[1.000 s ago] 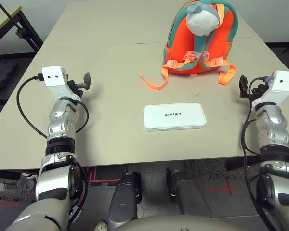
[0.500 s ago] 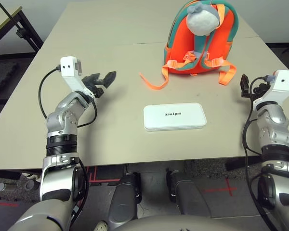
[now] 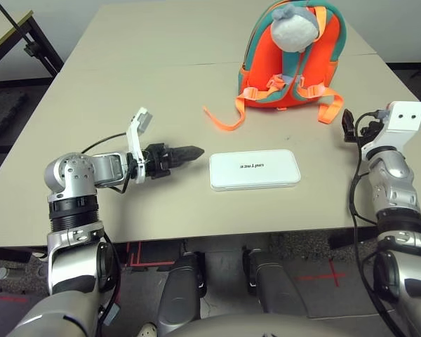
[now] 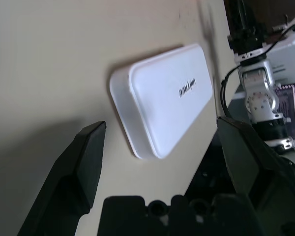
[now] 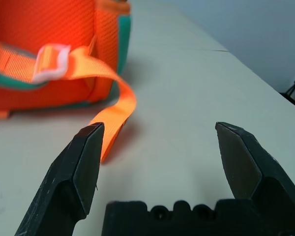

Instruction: Put the pencil case into the backpack and zip it.

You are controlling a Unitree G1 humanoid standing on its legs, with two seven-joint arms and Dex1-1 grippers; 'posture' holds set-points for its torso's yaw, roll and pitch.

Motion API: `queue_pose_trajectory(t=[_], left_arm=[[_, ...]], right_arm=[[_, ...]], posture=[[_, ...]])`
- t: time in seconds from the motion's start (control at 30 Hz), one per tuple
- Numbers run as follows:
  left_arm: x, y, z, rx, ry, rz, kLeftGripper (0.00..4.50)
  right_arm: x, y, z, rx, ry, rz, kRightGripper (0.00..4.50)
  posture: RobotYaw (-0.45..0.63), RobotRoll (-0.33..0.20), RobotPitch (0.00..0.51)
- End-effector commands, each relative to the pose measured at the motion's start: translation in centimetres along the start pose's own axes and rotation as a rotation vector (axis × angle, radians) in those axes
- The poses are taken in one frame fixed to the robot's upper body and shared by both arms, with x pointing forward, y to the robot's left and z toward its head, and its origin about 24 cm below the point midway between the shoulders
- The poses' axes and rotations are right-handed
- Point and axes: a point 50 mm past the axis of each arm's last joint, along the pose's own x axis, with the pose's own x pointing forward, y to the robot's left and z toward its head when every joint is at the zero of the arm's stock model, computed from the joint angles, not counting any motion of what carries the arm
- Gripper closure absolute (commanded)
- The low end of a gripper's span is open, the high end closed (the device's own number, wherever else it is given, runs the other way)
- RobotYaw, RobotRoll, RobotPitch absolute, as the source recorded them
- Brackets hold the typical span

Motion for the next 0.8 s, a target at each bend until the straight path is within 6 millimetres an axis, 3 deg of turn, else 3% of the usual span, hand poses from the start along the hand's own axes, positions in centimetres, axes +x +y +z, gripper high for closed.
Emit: queue_pose_trajectory(t=[0.03, 0.47, 0.63, 0.8], left_arm=[[0.6, 0.4, -0.6, -0.036, 0.026, 0.004, 0.0], [1.7, 2.2, -0.9, -0.106, 0.053, 0.076, 0.0], [1.6, 2.3, -0.9, -0.107, 0.05, 0.09, 0.0], [1.7, 2.4, -0.9, -0.109, 0.047, 0.091, 0.0]], right_arm=[[-0.3, 0.0, -0.4, -0.047, 0.029, 0.032, 0.01], [-1.1, 0.0, -0.8, -0.111, 0.091, 0.073, 0.01], [-1.8, 0.5, -1.1, -0.258, 0.23, 0.236, 0.01], [-2.4, 1.4, 0.1, -0.423, 0.307, 0.425, 0.18]], posture=[[-0.1, 0.0, 0.139], [-0.13, 0.0, 0.139], [-0.13, 0.0, 0.146], [-0.12, 0.0, 0.153]])
